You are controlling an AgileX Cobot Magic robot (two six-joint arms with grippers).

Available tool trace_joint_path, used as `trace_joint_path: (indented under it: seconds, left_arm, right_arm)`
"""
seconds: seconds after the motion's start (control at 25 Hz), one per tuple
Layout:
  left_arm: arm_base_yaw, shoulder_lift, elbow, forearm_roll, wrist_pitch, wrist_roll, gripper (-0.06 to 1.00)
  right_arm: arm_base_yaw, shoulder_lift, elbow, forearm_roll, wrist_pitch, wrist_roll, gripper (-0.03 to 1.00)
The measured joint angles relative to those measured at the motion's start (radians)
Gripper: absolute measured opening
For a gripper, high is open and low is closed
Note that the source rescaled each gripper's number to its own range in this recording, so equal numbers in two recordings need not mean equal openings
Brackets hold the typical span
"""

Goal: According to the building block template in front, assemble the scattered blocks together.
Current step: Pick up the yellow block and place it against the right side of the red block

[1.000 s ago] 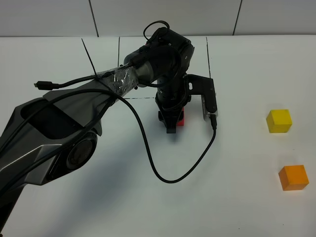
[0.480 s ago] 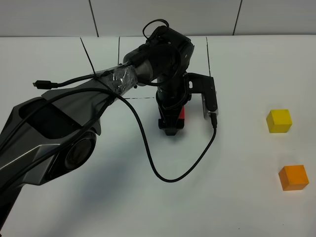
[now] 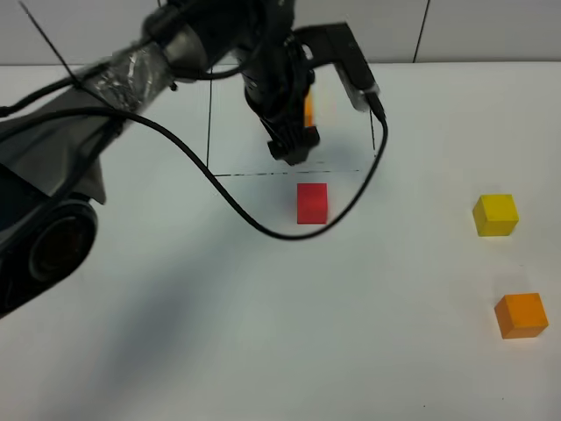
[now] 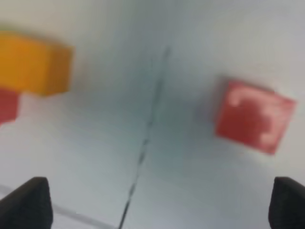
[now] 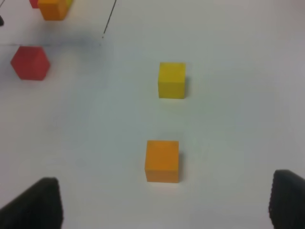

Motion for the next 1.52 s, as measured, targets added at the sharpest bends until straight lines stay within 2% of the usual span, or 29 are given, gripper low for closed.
trace_joint_path:
  seconds: [0.12,0.32,0.48,0.64,0.8,1.16,1.36,1.52]
  left_arm:
    - [0.097,-0.052,0.012,-0.02,0.0,-0.09,1.0]
    - [0.296,-0.155,0.088,-0.148,0.0,-0.163,1.0]
    - [0.435,-0.272,0.24,-0.199,-0.011,-0.168,1.0]
    - [0.529,-0.424,0.452,-0.205,-0.104,-0.168,1.0]
    - [0.551,-0.61,0.683,-0.196,-0.174,-0.19,1.0]
    - [0.55,-1.084,1.115,-0.095,-0.234,-0.367,0.97]
    - [0.549,-1.348,1.296,-0.093,-0.252,-0.442,0.95]
    - [0.548,-1.535,1.396,-0.107,-0.253,-0.462,0.94]
  right_arm:
    - [0.0,0.0,0.0,0.0,0.0,0.0,0.75]
    - [0.0,0.0,0.0,0.002,0.0,0.0,0.75]
    - [0.0,0.0,0.0,0.003,0.0,0.0,0.75]
    - [0.0,0.0,0.0,0.003,0.0,0.0,0.75]
    - [0.0,0.0,0.0,0.003,0.0,0.001,0.75]
    - [0.0,0.0,0.0,0.003,0.0,0.001,0.75]
    - [0.0,0.0,0.0,0.003,0.0,0.0,0.75]
    - [0.0,0.0,0.0,0.003,0.0,0.0,0.75]
